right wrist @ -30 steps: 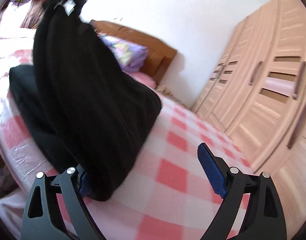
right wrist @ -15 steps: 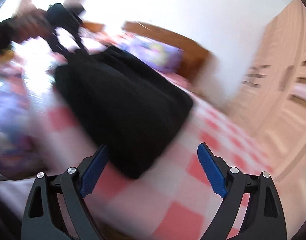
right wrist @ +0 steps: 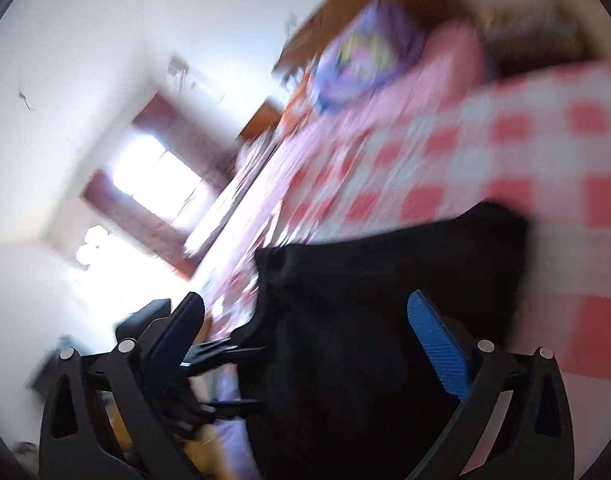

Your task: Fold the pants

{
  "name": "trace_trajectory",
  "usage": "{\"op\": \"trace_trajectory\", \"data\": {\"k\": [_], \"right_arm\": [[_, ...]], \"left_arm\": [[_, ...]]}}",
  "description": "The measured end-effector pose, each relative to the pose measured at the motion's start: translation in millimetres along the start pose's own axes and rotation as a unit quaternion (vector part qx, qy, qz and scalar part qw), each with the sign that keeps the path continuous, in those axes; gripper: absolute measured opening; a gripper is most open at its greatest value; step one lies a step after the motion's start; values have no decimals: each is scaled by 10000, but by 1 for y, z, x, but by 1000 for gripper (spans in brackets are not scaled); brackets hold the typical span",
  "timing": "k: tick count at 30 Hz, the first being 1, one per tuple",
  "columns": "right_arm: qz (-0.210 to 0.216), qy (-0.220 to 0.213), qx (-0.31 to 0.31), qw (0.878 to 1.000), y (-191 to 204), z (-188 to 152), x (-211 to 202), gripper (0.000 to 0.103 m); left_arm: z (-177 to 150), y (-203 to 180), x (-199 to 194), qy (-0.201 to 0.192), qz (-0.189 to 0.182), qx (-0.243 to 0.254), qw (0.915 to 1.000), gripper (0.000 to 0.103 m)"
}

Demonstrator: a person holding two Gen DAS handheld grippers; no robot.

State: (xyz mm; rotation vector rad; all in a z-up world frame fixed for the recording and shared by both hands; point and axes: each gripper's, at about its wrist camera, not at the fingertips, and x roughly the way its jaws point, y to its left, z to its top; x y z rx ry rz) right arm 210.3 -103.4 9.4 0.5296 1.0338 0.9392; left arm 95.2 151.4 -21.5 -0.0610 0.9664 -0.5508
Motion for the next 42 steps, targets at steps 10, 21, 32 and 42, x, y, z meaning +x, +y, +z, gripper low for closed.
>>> {"op": "trace_trajectory", "data": {"k": [10, 21, 32, 42], "right_arm": [[-455, -951, 542, 9930, -26, 30, -12, 98], [-791, -1125, 745, 9877, -44, 29, -22, 91], [-570, -718, 1124, 9894, -75, 26, -11, 99], [-1692, -1042, 677, 9777, -62, 50, 12, 99]], "left_arm": [[-9, 12, -7, -25, -317, -174, 9993, 80], [-13, -1, -8, -194, -124, -156, 9996, 81], [-11, 3, -4, -400, -173, -190, 9989, 81], [-15, 4, -4, -536, -161, -218, 9982, 81]]}}
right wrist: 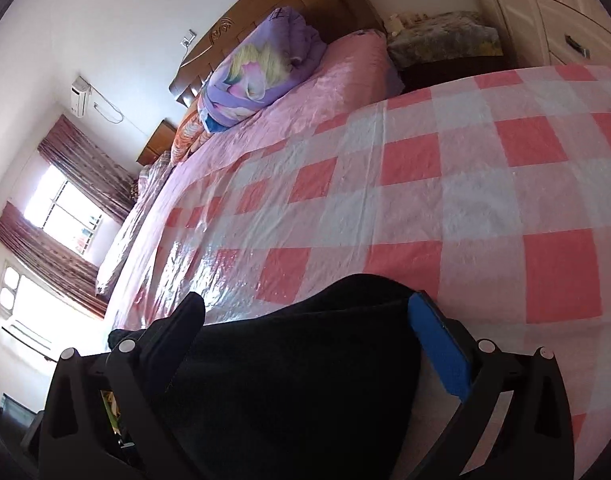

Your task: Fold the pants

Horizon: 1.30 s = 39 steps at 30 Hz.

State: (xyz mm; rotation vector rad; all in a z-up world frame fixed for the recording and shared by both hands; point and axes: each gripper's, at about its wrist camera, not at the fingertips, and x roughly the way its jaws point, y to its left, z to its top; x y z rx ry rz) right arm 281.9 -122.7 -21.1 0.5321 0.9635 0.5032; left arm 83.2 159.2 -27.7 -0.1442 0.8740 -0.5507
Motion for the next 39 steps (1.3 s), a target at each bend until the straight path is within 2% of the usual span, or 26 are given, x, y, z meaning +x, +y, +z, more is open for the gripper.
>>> {"op": "trace_trajectory", "data": {"k": [5, 6, 8, 10, 12, 13, 15, 16, 17, 18, 19, 20, 22, 23, 25, 26, 28, 30, 32, 33, 34, 35, 36, 37, 38, 39], "right_arm": [[553, -90, -84, 9984, 16, -12, -17, 99], [625, 86, -175, 9979, 21, -13, -7, 99], [253, 394, -248, 9986, 19, -8, 19, 99], [53, 188, -215, 9996, 22, 3, 18, 98], [-702, -235, -260, 9969, 35, 11, 5, 99], [-591, -307, -323, 9973, 45, 10, -3, 99], [556, 40, -591, 9967, 75, -3, -9, 99], [753, 238, -805, 9936, 90, -11, -8, 99], [1046, 561, -1017, 9877, 107, -22, -1, 99], [1527, 1112, -1133, 9754, 124, -34, 16, 99], [1774, 1486, -1130, 9663, 132, -42, 28, 99], [1774, 1785, -1100, 9615, 137, -47, 49, 99], [948, 1659, -1248, 9736, 134, -37, 80, 98], [733, 1528, -1096, 9794, 127, -27, 90, 97], [1100, 1421, -254, 9834, 116, -13, 86, 99], [1265, 1315, -153, 9831, 120, -11, 78, 99], [1637, 1238, -573, 9770, 139, -15, 62, 99], [1802, 1460, -749, 9698, 154, -32, 56, 99], [2077, 1822, -879, 9570, 161, -49, 65, 99], [2067, 1990, -997, 9527, 163, -56, 78, 99], [1932, 2002, -1052, 9547, 162, -56, 89, 99], [2006, 2042, -900, 9539, 158, -52, 103, 99], [2154, 1948, -749, 9540, 156, -45, 104, 98], [2151, 1645, -524, 9612, 151, -33, 99, 98], [1943, 1341, -255, 9714, 145, -21, 89, 99], [2025, 1117, -18, 9729, 138, -14, 75, 99]], "left_arm": [[0, -2, 1, -33, 55, 32, 10000, 81], [-1, -3, 1, -46, 89, 47, 9999, 81], [-2, -5, 2, -48, 133, 70, 9999, 81], [-2, -5, 1, -46, 121, 57, 9999, 81], [-3, -4, 0, -66, 61, 27, 10000, 81], [-4, -3, 0, -88, 26, 18, 10000, 81], [-5, -2, -2, -144, -22, -3, 9999, 81], [-6, -2, -2, -172, -21, 3, 9999, 81], [-6, -2, -2, -181, -9, 18, 9998, 81], [-6, -3, -1, -193, 18, 37, 9998, 81], [-7, -3, -2, -203, 29, 38, 9998, 81], [-7, -3, -2, -209, 32, 26, 9998, 81], [-8, -2, -3, -200, 19, -3, 9998, 81], [-9, -2, -3, -189, -4, -20, 9998, 81], [-10, 2, -6, -217, -126, -95, 9996, 80], [-11, 3, -7, -237, -172, -120, 9995, 80], [-12, 6, -8, -267, -244, -134, 9993, 80], [-12, 4, -8, -280, -202, -105, 9993, 81], [-12, 3, -7, -293, -136, -75, 9995, 81], [-12, 2, -6, -300, -105, -66, 9995, 81], [-12, 2, -6, -297, -87, -68, 9995, 81], [-12, 2, -6, -286, -85, -72, 9995, 81], [-11, 3, -6, -257, -69, -84, 9996, 81], [-9, 3, -5, -219, -80, -101, 9997, 81], [-8, 2, -5, -190, -97, -116, 9997, 81], [-8, 3, -6, -154, -128, -141, 9997, 81]]}}
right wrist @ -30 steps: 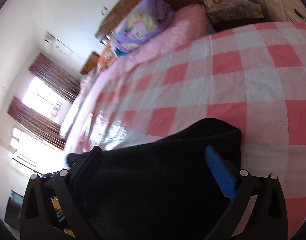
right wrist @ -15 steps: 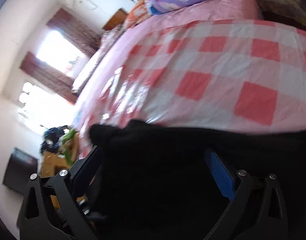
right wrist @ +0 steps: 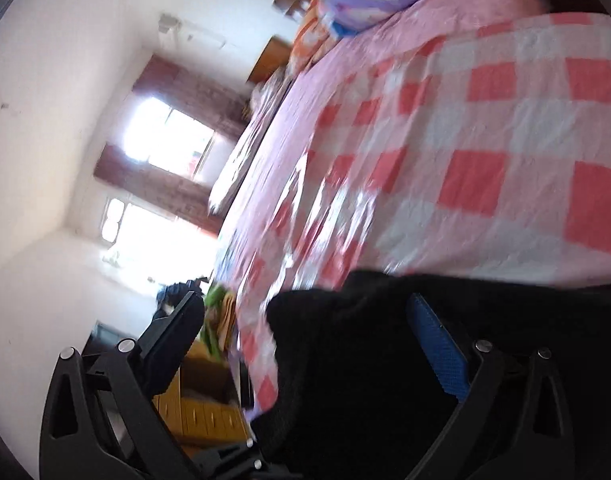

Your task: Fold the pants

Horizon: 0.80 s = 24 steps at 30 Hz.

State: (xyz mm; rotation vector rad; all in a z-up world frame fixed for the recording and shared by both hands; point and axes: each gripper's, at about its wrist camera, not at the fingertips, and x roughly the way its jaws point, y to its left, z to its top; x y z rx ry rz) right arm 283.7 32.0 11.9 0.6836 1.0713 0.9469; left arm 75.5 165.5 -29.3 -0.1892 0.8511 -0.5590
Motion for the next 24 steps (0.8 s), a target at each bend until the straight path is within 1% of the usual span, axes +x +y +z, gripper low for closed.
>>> {"op": "trace_trajectory", "data": {"k": [2, 3, 4, 5, 6, 7, 8, 9, 10, 11, 12, 13, 15, 16, 17, 18, 19, 20, 21, 22, 23, 24], "right_arm": [[482, -95, -94, 9987, 7, -2, -28, 99], [438, -136, -389, 9982, 15, -11, -51, 99], [181, -223, -660, 9974, 23, -20, -69, 99], [-105, -310, -881, 9956, 26, -28, -84, 99], [-671, -472, -1189, 9895, 29, -44, -106, 99], [-1116, -609, -1356, 9826, 26, -53, -125, 99], [-1762, -805, -1534, 9690, 22, -67, -144, 99], [-2396, -977, -1666, 9515, 17, -82, -158, 99], [-2801, -1070, -1726, 9382, 8, -91, -166, 99], [-3152, -1113, -1752, 9261, 1, -103, -169, 99], [-3346, -1079, -1769, 9193, -3, -117, -170, 99], [-3384, -1034, -1817, 9175, -10, -129, -165, 99], [-3498, -995, -1991, 9100, -12, -150, -146, 99], [-3525, -949, -2067, 9078, -7, -161, -138, 99], [-3529, -794, -2177, 9065, -4, -174, -127, 99], [-3613, -485, -2341, 9013, -8, -187, -111, 99], [-3686, -643, -2455, 8943, -8, -197, -101, 99], [-3601, -943, -2510, 8936, -8, -206, -108, 99], [-3520, -904, -2464, 8984, -12, -208, -110, 99], [-3454, -861, -2353, 9044, -11, -207, -113, 99], [-3408, -823, -2237, 9094, -9, -207, -121, 99], [-3437, -922, -2243, 9072, -4, -209, -131, 99]], "left_arm": [[2, 2, -2, 40, -95, -54, 9999, 81], [3, 5, -3, 55, -189, -137, 9997, 81], [5, 9, -5, 77, -304, -294, 9991, 81], [8, 12, -6, 101, -389, -454, 9982, 81], [13, 18, -12, 135, -579, -815, 9949, 82], [19, 23, -18, 139, -873, -1143, 9895, 87], [24, 25, -23, 76, -1108, -1293, 9854, 88], [34, 27, -30, -81, -1290, -1374, 9820, 92], [43, 27, -34, -179, -1205, -1352, 9833, 96], [55, 25, -34, -212, -918, -1276, 9873, 99], [64, 23, -30, -187, -674, -1206, 9902, 101], [72, 20, -24, -127, -499, -1128, 9923, 101], [90, 16, -1, 66, -295, -961, 9949, 101], [96, 15, 11, 155, -106, -872, 9960, 101], [101, 17, 19, 236, 74, -782, 9966, 101], [103, 19, 34, 395, 429, -592, 9965, 101], [101, 28, 53, 669, 874, -583, 9922, 101], [94, 39, 61, 815, 898, -768, 9896, 101], [88, 55, 63, 707, 651, -1090, 9894, 101], [85, 63, 55, 461, 409, -1301, 9896, 101], [86, 67, 49, 438, 301, -1472, 9877, 101], [86, 68, 41, 348, 291, -1535, 9871, 100]]}}
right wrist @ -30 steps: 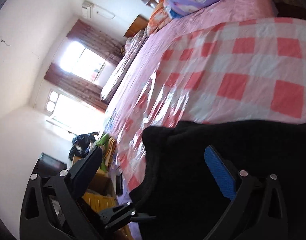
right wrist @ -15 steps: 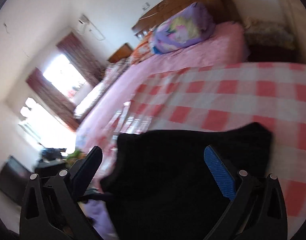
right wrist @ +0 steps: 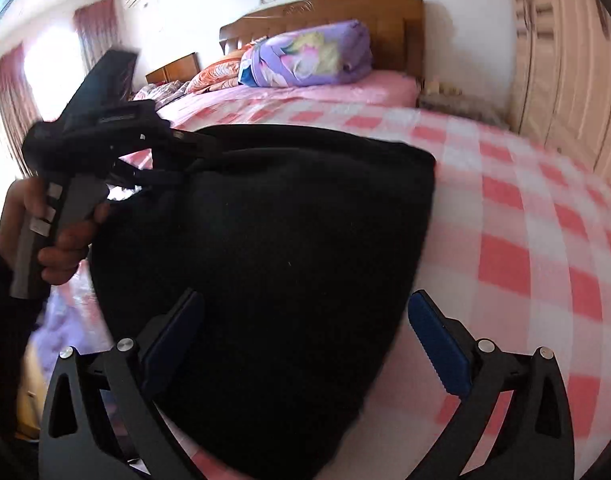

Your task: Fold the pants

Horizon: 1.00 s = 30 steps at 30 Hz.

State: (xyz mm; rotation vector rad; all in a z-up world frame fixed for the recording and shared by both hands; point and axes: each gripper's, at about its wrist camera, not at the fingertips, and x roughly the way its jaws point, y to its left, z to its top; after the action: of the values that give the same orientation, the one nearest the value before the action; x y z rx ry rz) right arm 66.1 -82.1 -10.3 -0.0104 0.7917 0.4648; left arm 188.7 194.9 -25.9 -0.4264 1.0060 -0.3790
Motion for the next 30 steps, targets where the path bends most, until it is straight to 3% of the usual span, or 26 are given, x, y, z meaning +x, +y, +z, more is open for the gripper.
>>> {"op": "trace_trajectory", "data": {"k": [3, 6, 8, 10, 11, 13, 15, 18, 20, 22, 23, 24, 27, 28, 30], "right_arm": [[116, -367, -117, 9992, -1, -9, -22, 99], [325, 297, -180, 9989, 1, -28, 9, 99], [666, 457, 183, 9966, -3, -34, 10, 99], [537, 547, 77, 9970, -2, -36, 3, 99], [406, 477, -85, 9980, -1, -37, -6, 99], [232, 275, -176, 9992, -4, -37, -24, 99], [175, 39, 10, 9998, -12, -40, -39, 99], [-50, -258, 386, 9989, -30, -42, -57, 99], [-229, -462, 518, 9973, -35, -38, -69, 99], [-556, -756, 656, 9934, -38, -28, -84, 99], [-708, -998, 688, 9901, -36, -24, -97, 99], [-820, -1236, 675, 9866, -35, -21, -111, 99], [-1147, -1758, 579, 9760, -27, -13, -137, 99], [-1212, -1885, 540, 9731, -24, -12, -143, 99], [-1255, -2096, 414, 9688, -18, -13, -154, 99]], "left_arm": [[-7, -15, -28, -537, 110, 189, 9983, 101], [-15, -19, -16, -425, 674, 345, 9962, 101], [-20, -19, 3, -311, 1075, 613, 9918, 101], [-28, -32, -1, -424, 1414, 919, 9848, 101], [-30, -34, -6, -522, 1620, 936, 9810, 101], [-41, -45, -32, -1162, 2145, 950, 9651, 101], [-55, -55, -55, -1652, 2252, 953, 9555, 101], [-75, -68, -77, -2027, 2448, 1018, 9427, 101], [-87, -83, -94, -2227, 2808, 1133, 9267, 101], [-94, -102, -118, -2539, 3195, 1201, 9050, 101], [-95, -110, -131, -2670, 3266, 1174, 8990, 101], [-96, -117, -141, -2760, 3210, 1137, 8988, 101], [-104, -131, -166, -2866, 2704, 1070, 9129, 101], [-108, -139, -171, -2916, 2619, 1152, 9127, 101], [-113, -153, -172, -3023, 2914, 1376, 8971, 102]]}}
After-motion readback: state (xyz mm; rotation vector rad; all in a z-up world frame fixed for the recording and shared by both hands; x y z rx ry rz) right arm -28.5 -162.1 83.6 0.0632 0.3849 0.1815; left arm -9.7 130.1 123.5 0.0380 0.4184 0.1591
